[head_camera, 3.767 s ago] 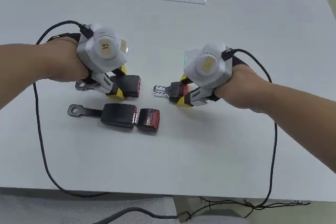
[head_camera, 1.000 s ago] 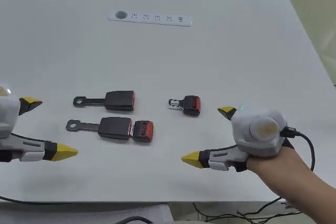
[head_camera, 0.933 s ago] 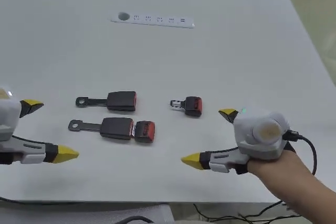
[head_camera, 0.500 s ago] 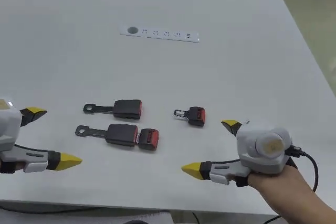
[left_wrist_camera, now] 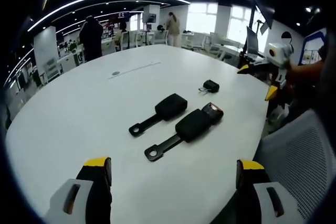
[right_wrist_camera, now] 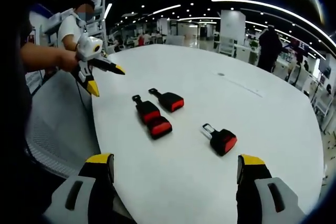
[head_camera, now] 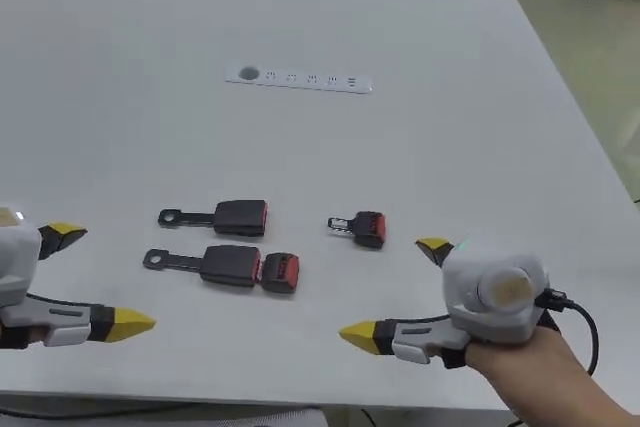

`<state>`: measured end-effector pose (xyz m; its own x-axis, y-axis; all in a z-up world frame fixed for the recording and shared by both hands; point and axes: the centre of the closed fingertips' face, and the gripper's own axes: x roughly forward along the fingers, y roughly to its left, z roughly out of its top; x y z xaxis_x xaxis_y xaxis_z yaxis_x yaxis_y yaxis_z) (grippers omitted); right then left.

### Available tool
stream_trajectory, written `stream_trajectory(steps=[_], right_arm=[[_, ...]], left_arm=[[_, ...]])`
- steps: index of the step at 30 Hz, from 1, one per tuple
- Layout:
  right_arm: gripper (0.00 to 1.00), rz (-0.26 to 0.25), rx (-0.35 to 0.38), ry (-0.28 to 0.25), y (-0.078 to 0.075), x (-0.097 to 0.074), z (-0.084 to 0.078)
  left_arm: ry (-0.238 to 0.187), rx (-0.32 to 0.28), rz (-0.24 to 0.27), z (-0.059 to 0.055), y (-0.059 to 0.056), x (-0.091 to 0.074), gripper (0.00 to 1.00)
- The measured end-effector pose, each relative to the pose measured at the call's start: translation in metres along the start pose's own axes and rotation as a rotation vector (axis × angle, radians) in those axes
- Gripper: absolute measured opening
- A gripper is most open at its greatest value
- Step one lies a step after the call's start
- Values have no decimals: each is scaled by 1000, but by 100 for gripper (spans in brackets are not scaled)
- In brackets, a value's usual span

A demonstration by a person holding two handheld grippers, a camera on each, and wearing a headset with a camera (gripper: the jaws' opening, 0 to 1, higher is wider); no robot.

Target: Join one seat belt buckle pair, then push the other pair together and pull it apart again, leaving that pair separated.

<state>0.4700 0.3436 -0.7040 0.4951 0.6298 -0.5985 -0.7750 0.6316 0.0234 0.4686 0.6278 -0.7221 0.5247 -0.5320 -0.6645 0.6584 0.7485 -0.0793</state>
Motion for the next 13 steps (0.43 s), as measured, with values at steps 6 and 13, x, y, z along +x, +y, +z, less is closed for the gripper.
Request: stream_trajectory(steps=[6,13], right_arm=[[99,-43,50,-16,-6,0,2],[99,-39,43,-22,-2,3,7]], left_arm=[[0,10,11,1,-8,-1,100],[-10,-3,13,5,-13,0,100]])
